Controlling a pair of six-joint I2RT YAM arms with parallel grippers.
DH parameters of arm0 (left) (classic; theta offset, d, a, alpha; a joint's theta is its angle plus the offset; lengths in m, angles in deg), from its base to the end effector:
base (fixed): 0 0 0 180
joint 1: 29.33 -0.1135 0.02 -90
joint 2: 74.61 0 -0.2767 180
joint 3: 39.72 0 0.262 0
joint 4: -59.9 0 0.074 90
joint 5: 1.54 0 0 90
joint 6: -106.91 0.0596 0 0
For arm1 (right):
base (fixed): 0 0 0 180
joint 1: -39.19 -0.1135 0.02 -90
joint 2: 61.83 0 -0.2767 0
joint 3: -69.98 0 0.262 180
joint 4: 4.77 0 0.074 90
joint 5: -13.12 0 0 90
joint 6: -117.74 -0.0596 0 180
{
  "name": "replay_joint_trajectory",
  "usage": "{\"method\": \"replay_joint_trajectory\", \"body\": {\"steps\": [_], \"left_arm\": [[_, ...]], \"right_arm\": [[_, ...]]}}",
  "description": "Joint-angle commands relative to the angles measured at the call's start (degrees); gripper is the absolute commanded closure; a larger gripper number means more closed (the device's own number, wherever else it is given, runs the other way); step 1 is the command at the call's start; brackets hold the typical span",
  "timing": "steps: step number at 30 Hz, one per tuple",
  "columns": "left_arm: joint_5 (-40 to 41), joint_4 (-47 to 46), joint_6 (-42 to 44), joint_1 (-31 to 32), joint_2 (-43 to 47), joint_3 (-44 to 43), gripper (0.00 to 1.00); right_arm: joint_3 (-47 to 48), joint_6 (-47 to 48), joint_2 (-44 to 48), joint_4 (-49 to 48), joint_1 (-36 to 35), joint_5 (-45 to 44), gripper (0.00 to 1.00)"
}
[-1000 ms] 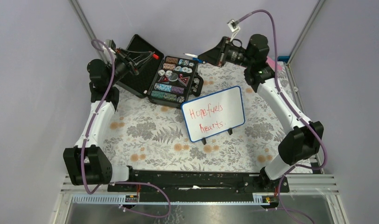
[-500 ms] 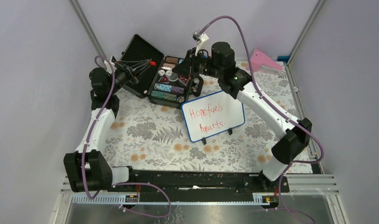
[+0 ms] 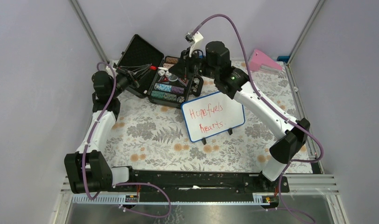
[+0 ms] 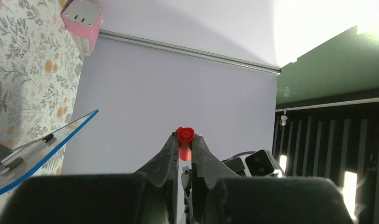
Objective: Write a sentence on the whiteboard
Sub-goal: Insert the whiteboard marker without the cap into the pen cap.
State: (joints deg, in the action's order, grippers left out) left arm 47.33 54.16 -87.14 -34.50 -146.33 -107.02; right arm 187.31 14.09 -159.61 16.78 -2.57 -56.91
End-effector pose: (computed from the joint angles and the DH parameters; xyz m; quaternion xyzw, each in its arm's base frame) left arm 0.3155 -0.0108 0.3588 -0.3880 0.5838 -0.6684 0.2489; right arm 0.3104 0.3044 0.4708 -0.2889 0.6580 0.4285 0.5477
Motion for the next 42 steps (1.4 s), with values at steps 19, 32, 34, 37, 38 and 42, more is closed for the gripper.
{"method": "replay_joint_trajectory", "body": {"steps": [19, 32, 34, 37, 38, 42], "left_arm": [[0.41, -0.71, -1.16, 0.37, 1.32, -0.25, 1.0], [0.18, 0.0, -0.67, 1.18, 1.67, -0.43, 1.0], [0.23, 0.08, -0.78, 1.46, 1.69, -0.34, 1.0], [0.25, 0.12, -1.12, 1.73, 1.5, -0.42, 1.0], [0.19, 0.17, -1.32, 1.76, 1.5, -0.49, 1.0], [0.16, 0.43, -1.51, 2.05, 1.52, -0.69, 1.0]], "right_arm": [[4.4, 4.44, -2.11, 0.63, -1.85, -2.94, 1.0], [4.32, 5.18, -2.42, 0.73, -1.87, -2.81, 1.0], [4.45, 5.01, -2.64, 0.69, -1.87, -2.78, 1.0], [4.94, 5.01, -3.09, 0.7, -2.05, -2.63, 1.0], [5.09, 5.15, -3.19, 0.68, -2.1, -3.11, 1.0], [5.62, 6.98, -3.89, 0.52, -2.95, -6.92, 1.0]]}}
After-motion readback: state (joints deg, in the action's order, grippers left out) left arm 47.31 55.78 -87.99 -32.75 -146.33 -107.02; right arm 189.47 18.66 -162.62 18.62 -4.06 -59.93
